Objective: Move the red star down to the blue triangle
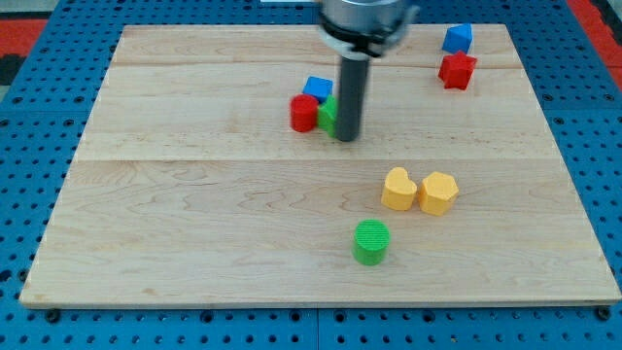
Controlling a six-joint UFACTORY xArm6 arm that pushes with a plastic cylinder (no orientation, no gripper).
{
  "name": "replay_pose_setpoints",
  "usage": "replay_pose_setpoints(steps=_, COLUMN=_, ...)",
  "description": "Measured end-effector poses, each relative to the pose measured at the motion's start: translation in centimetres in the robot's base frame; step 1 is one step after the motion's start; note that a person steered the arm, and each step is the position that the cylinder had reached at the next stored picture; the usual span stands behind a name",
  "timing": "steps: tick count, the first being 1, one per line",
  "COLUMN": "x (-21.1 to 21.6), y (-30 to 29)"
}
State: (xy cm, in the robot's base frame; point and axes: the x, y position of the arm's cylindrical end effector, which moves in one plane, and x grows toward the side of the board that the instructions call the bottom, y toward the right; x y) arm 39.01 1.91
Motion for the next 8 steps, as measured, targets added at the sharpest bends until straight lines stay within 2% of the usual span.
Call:
replay_pose_setpoints(steps=2, x=-3.7, y=-4.0)
replay_pose_setpoints(steps=4, x=-9.7, y=-7.7)
replay_pose_setpoints(steps=5, x=-9.1, y=-4.4)
replay_pose_setpoints(steps=6, x=-5.5, y=1.7)
replay_pose_setpoints(steps=7, x=-4.7, y=2.0)
replay_pose_setpoints(steps=8, x=-8.0, y=6.9)
